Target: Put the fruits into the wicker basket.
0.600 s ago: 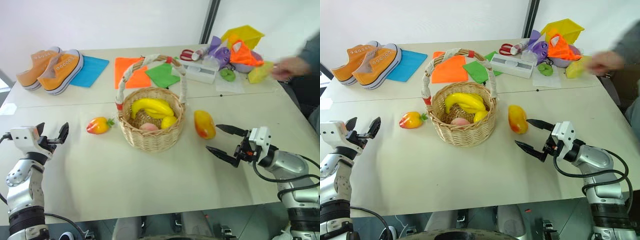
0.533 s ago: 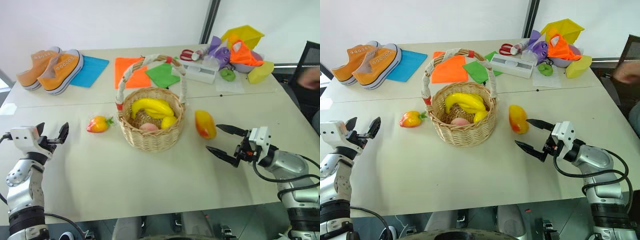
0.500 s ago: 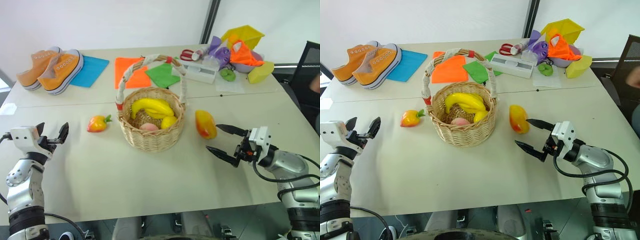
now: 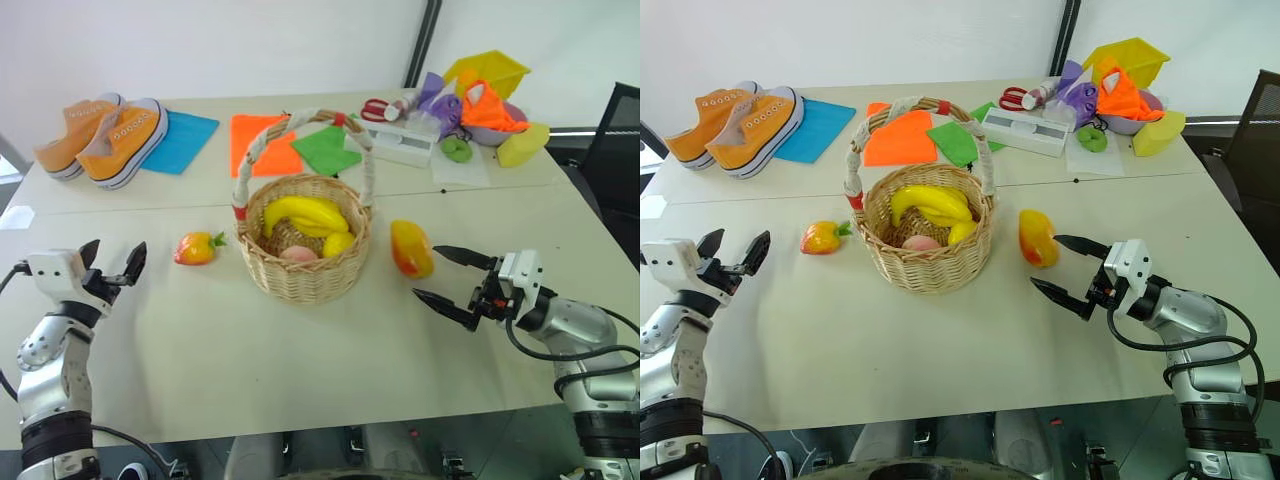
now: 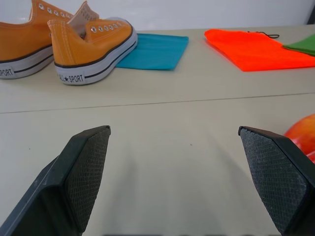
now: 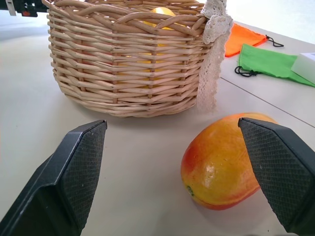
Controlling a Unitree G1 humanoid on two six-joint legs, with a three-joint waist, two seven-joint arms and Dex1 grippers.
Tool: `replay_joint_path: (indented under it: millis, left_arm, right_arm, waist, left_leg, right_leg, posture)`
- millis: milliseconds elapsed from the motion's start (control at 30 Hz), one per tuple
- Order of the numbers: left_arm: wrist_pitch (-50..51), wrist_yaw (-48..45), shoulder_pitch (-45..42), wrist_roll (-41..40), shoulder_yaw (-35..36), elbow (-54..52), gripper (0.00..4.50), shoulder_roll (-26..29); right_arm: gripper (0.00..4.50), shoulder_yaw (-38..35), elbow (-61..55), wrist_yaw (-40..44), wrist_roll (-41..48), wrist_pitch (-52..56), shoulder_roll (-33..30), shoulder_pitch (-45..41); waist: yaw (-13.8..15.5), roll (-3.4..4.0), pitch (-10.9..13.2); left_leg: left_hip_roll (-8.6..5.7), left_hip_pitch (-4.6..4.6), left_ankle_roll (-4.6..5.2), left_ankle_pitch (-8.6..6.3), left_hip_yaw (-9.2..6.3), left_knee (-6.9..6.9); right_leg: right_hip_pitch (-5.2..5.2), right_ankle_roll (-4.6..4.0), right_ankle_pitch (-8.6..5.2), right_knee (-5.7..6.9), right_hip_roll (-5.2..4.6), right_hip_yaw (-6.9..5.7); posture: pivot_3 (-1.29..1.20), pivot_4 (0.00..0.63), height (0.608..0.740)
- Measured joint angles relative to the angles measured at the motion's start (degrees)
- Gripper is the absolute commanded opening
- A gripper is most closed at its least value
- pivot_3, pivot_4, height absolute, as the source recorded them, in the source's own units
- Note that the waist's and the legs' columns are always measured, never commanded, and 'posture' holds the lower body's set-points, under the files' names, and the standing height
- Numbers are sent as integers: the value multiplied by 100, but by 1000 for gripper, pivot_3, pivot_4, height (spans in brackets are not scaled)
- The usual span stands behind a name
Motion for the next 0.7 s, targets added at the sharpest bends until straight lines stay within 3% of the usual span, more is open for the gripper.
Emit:
replay_joint_path:
  millis: [300, 700]
  left_arm:
    - [-260, -618, 282, -25, -161, -447, 4500, 20]
    - [-167, -1736, 250, 89, -872, -832, 4500, 552]
  right_arm:
    - [4464, 0, -73, 41, 11, 100, -129, -9]
    - [4464, 113, -1134, 270, 346, 972, -686, -291]
  waist:
    - [-5, 2, 1]
    - [3, 4, 2]
  left_leg:
    - [0, 0, 0, 0, 0, -1]
    - [0, -7, 0, 0, 0, -5]
  right_leg:
    - [-1, -11, -6, -1, 0, 0]
    - [-8, -14, -8, -4, -1, 1]
  posture:
    - [0, 150, 740]
    - [0, 150, 740]
